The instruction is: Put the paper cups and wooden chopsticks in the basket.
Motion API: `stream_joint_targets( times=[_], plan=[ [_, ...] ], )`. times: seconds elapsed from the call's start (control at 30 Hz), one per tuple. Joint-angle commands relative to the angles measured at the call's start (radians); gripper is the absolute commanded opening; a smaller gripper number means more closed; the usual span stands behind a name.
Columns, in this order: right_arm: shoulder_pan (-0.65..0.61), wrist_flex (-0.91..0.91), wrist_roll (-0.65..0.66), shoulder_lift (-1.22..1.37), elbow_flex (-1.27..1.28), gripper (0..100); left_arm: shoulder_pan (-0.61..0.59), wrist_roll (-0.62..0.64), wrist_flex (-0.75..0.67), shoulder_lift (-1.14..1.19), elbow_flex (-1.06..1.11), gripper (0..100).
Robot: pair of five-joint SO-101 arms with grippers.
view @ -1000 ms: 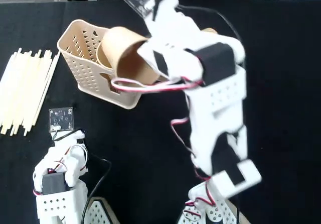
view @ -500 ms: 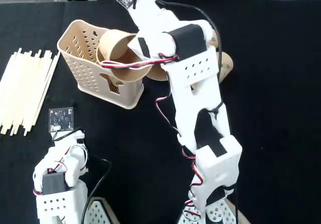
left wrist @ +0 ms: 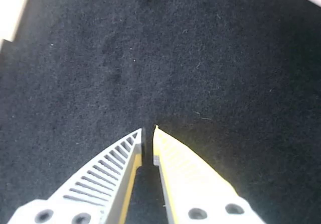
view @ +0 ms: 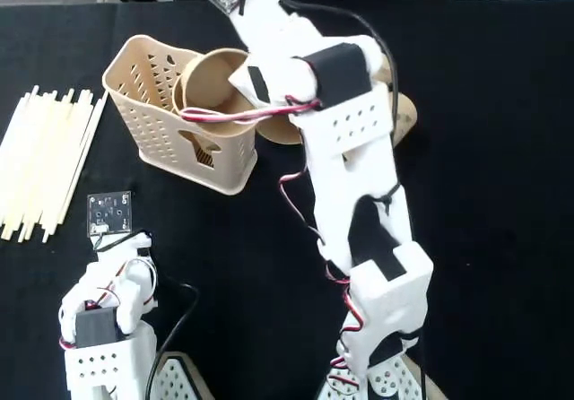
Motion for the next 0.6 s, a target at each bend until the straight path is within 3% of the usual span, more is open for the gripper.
stream_joint_targets(
  times=[0.0,0.3,0.57],
  plan=[
    [-0.017,-0.026,0.0,-0.031,-0.108,29.9,0.001,-0.002,0.0,-0.002,0.019,5],
    [-0.101,-0.216,-0.071,0.033,-0.12,26.2,0.001,-0.002,0.0,-0.002,0.019,5],
    [-0.066,-0.141,-0.044,-0.097,-0.237,26.3,0.001,-0.002,0.0,-0.002,0.019,5]
  ],
)
